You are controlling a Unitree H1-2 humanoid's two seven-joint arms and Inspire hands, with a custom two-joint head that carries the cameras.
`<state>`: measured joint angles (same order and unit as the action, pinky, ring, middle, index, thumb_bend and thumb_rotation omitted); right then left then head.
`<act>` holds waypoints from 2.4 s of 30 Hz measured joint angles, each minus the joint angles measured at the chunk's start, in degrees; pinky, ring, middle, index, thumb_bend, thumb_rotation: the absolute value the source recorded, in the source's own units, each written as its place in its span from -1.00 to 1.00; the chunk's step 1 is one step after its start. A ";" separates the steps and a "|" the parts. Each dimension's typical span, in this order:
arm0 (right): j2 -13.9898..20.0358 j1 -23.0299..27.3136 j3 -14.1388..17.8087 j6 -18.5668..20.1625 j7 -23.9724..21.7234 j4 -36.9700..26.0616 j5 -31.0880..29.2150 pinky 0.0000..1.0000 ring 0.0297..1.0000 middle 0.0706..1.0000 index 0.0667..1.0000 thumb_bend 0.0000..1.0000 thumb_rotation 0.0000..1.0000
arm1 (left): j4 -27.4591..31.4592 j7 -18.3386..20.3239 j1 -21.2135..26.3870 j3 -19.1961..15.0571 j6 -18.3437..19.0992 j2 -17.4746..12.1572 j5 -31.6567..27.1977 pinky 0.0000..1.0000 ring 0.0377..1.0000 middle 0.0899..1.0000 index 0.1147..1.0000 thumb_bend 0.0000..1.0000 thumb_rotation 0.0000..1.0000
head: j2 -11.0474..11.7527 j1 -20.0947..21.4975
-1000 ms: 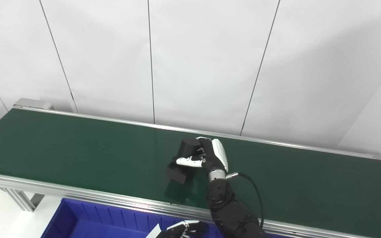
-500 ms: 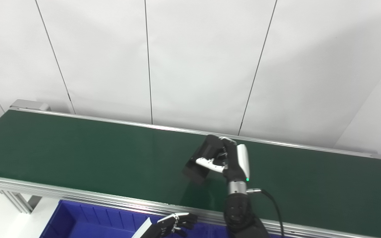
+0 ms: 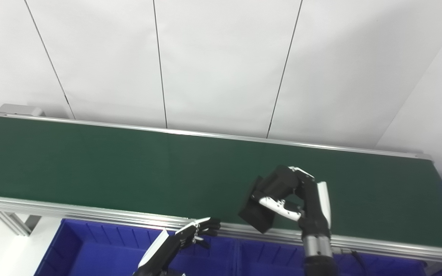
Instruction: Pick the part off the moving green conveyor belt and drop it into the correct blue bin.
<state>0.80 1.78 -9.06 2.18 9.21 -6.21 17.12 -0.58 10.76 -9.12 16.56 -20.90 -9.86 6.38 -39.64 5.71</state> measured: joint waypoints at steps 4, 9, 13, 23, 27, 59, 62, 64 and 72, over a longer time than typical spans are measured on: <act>2.76 -2.98 0.57 0.98 -2.75 -2.94 0.19 -0.22 -0.17 -0.02 -0.10 0.02 -1.00 | 1.79 0.02 -0.34 -0.18 2.33 0.42 0.70 0.29 0.55 0.66 0.65 0.78 -0.35 | -1.23 -1.67; 6.56 -6.46 0.03 4.67 -7.53 -6.51 1.59 -0.25 -0.19 -0.03 -0.07 0.02 -1.00 | 2.89 0.02 -0.35 -0.34 3.98 0.79 2.05 0.29 0.57 0.67 0.64 0.80 -0.35 | -1.76 -2.11; 8.61 -8.00 -1.82 9.06 -11.10 -8.34 5.05 -0.34 -0.25 -0.08 -0.04 0.02 -1.00 | 3.70 0.01 -0.35 -0.49 5.77 1.03 2.61 0.28 0.57 0.69 0.65 0.78 -0.36 | -1.93 -2.20; 12.67 -8.94 -5.62 16.45 -16.86 -10.14 17.51 -0.40 -0.28 -0.10 -0.04 0.02 -1.00 | 4.65 0.02 -0.39 -0.61 7.38 1.00 3.12 0.28 0.59 0.70 0.65 0.80 -0.35 | -2.29 -2.64; 13.98 -8.96 -6.91 18.16 -18.95 -10.18 21.95 -0.23 -0.20 -0.04 -0.07 0.02 -1.00 | 5.53 0.01 -0.39 -0.61 7.68 1.06 3.17 0.29 0.59 0.70 0.65 0.80 -0.34 | -2.37 -2.29; 13.91 -15.72 -11.27 9.76 -9.76 -10.88 34.18 0.70 0.95 1.00 1.00 0.72 -0.76 | 4.42 0.05 -0.53 -1.21 6.76 0.75 2.85 0.30 0.59 0.68 0.65 0.77 -0.41 | -0.35 0.79; 10.55 -17.61 -7.51 6.46 -6.72 -11.90 25.10 0.65 0.96 1.00 1.00 0.70 -0.60 | 4.42 0.05 -0.74 -1.46 6.66 0.71 2.84 0.32 0.59 0.68 0.65 0.76 -0.44 | 0.09 0.62; 9.38 -18.35 -6.16 4.27 -6.58 -12.00 18.42 0.64 0.93 1.00 1.00 0.72 -0.43 | 4.35 0.09 -0.80 -1.49 6.42 0.70 2.84 0.33 0.59 0.67 0.66 0.76 -0.43 | 0.26 0.53; 9.08 -19.30 -3.64 -0.28 -8.62 -11.90 2.08 0.70 0.86 0.94 1.00 0.82 -0.25 | 3.57 0.06 -0.98 -2.11 5.49 0.56 3.31 0.44 0.66 0.71 0.69 0.77 -0.37 | 1.32 -0.09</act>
<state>9.88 -17.52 -12.70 1.90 0.60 -18.11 19.20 2.98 10.82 -10.10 14.45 -15.41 -9.30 9.70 -38.32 5.63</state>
